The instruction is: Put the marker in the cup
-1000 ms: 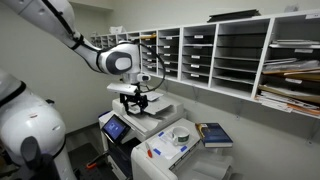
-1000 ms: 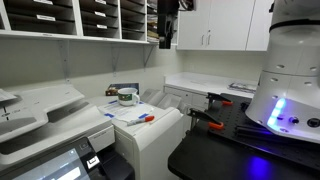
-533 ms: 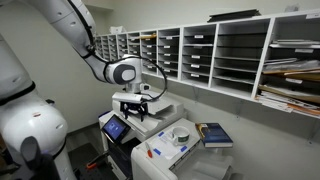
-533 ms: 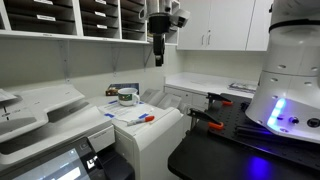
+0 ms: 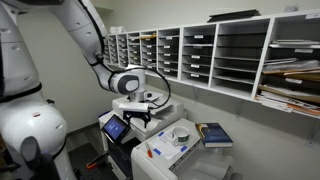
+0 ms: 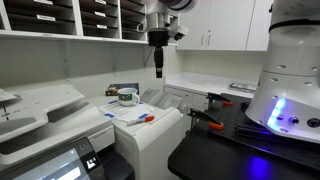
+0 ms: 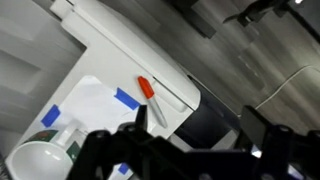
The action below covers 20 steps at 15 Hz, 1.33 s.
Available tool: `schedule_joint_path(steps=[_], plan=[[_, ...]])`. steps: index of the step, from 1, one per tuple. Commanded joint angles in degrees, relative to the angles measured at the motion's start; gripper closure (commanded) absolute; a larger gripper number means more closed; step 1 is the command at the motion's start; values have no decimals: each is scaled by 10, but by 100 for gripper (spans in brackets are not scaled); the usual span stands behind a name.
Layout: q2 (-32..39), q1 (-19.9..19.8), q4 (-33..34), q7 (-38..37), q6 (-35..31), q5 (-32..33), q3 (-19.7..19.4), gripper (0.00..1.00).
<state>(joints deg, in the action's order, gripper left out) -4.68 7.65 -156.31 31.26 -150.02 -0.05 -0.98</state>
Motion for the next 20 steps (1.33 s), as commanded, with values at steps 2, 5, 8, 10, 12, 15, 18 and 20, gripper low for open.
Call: schedule_joint_path(steps=[2, 5, 8, 10, 12, 15, 18, 20], plan=[[170, -20, 76, 100, -90, 0, 31, 0], [273, -59, 143, 127, -107, 26, 78, 0], [358, -59, 215, 95, -97, 99, 72, 0], [406, -55, 261, 75, -89, 136, 60, 0], [444, -58, 299, 68, -82, 156, 63, 0], [481, -41, 334, 32, -84, 181, 56, 0], [498, -41, 350, 3, -89, 189, 62, 34], [494, -37, 350, -6, -94, 194, 63, 51]])
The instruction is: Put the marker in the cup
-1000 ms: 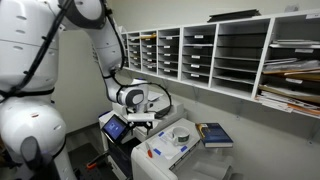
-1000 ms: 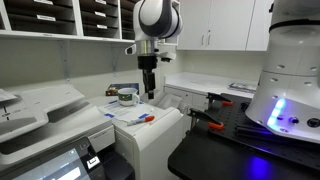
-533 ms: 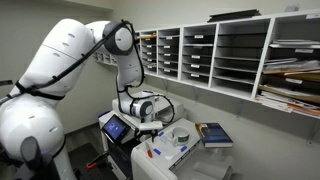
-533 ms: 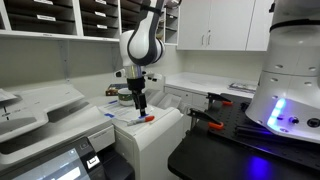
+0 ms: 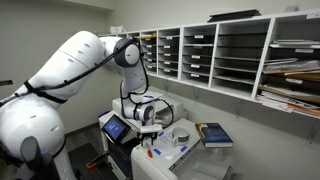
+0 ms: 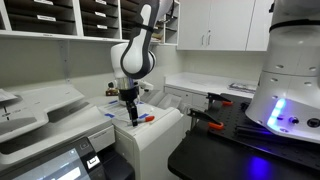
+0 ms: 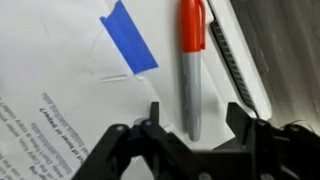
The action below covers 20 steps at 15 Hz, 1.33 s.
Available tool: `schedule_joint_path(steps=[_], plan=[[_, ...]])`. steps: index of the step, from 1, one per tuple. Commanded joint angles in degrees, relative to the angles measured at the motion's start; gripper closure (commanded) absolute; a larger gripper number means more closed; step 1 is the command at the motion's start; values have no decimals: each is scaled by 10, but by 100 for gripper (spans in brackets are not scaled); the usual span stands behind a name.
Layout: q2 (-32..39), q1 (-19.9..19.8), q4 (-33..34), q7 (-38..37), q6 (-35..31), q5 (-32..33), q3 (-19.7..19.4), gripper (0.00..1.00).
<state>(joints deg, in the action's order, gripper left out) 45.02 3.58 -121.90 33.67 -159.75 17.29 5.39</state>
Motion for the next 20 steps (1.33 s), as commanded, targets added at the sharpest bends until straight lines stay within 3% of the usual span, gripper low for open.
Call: schedule_joint_path(steps=[1, 7, 13, 20], plan=[[-5, 5, 5, -33, 4, 23, -1, 58], [-8, -12, 2, -14, 14, 16, 27, 100], [-41, -47, -25, -5, -11, 2, 59, 96], [-97, -145, -30, 1, -53, -48, 107, 96]])
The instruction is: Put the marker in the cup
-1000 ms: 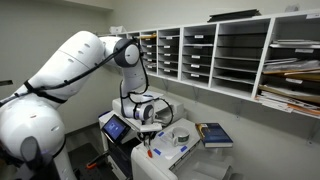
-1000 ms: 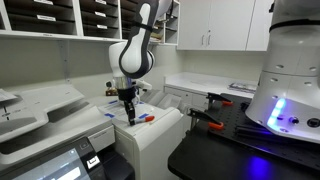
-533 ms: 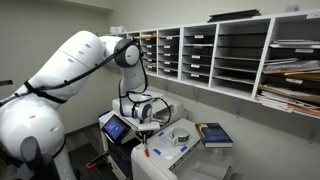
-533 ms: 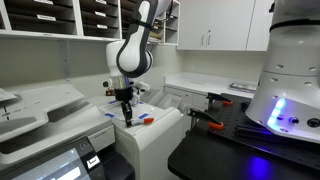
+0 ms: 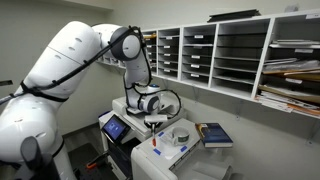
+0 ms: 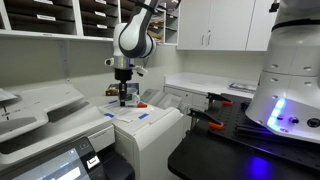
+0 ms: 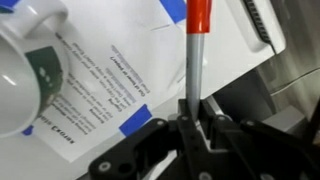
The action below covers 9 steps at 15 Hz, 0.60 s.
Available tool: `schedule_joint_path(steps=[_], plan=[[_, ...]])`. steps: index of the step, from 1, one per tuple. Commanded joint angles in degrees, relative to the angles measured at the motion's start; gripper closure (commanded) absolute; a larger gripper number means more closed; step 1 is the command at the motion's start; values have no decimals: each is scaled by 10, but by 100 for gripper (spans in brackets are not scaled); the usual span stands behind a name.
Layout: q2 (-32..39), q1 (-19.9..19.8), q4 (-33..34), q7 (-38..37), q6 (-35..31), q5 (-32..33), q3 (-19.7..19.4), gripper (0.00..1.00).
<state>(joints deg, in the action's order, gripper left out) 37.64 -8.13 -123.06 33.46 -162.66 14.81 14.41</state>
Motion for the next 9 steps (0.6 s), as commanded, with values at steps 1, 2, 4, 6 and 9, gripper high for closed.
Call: schedule_joint_path(steps=[1, 2, 4, 6, 9], plan=[[-27, -39, -16, 5, -27, -31, 22, 96], [-31, -44, -12, -1, -35, -37, 21, 96], [-34, -53, -5, -1, -55, -46, 23, 96], [-34, -56, 4, 1, -74, -42, 20, 96], [-35, -54, 23, 8, -79, -24, 10, 96]])
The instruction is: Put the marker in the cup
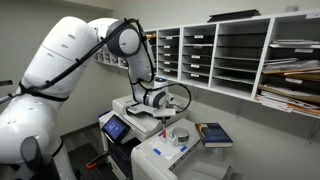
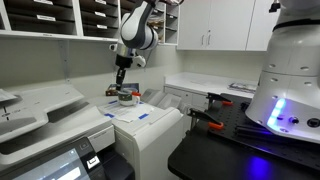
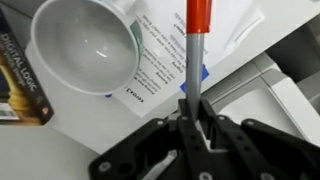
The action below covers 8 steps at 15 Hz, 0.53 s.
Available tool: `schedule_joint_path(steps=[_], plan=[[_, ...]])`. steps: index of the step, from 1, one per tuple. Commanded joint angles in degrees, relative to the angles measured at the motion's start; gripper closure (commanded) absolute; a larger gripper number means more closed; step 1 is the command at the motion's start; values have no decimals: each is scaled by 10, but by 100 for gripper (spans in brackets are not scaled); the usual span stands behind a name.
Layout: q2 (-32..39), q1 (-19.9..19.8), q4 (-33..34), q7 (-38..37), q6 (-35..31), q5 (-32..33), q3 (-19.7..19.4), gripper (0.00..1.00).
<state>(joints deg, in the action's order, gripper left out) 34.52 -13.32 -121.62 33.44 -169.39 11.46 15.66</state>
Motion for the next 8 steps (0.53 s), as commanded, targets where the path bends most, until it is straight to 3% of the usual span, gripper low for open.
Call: schedule_joint_path(steps=[1, 6, 8], plan=[[-1, -5, 19, 16, -11, 16, -2, 96], [18, 10, 86, 32, 0, 45, -19, 96], [38, 1, 114, 48, 6, 47, -7, 96]])
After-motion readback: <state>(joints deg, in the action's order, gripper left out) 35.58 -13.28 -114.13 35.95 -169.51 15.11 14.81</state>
